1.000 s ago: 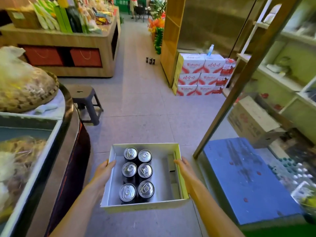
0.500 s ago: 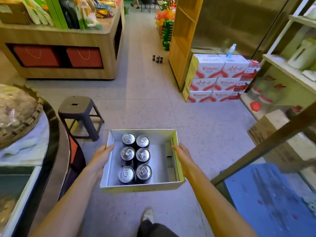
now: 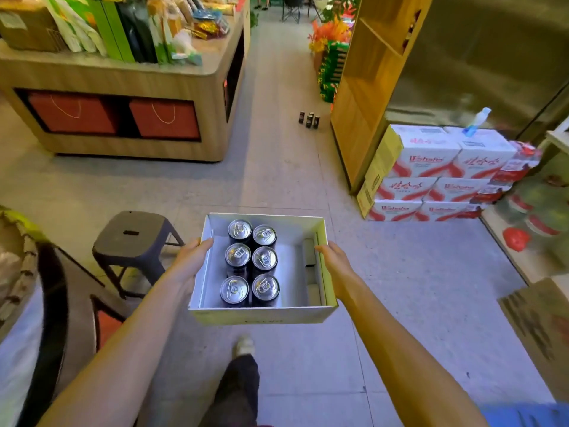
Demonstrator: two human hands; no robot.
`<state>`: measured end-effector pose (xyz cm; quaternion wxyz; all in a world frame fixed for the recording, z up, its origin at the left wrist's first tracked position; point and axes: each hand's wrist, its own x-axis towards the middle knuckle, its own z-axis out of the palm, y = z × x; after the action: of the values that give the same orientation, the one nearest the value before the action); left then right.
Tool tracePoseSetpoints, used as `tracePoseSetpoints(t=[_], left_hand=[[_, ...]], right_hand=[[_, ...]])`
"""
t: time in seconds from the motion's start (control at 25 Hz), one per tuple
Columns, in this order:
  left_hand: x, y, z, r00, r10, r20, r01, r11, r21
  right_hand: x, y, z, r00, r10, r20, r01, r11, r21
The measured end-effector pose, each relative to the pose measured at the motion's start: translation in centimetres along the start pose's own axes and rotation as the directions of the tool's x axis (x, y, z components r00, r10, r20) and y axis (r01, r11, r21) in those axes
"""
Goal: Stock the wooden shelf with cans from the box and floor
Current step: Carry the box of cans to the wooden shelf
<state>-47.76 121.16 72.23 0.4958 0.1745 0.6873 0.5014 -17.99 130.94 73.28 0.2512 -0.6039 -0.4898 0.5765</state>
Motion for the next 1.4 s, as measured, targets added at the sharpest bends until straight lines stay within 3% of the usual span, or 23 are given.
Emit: tracePoseSetpoints(t=[0.44,0.92,1.4], left_hand=[[33.5,24.2,9.5,0.998,-0.008,0.063,0.008,1.0,-0.008],[67.4,43.2,23.8,1.0,-0.03,-0.008,0.029,0.999,-0.032],[104.3,61.1,32.7,0.995,-0.054,0.088,0.057,0.998,-0.037]], right_hand=[[34.1,-21.3,1.5,0.999,0.004,-0.05,-0.002,1.0,0.029],[73.7,-40.2,-1.1,1.0,0.027,0.0,-0.027,1.0,0.005],[109.6,-56.0,1.4,0.99,0.097,-0.098,-0.091,0.994,0.058]])
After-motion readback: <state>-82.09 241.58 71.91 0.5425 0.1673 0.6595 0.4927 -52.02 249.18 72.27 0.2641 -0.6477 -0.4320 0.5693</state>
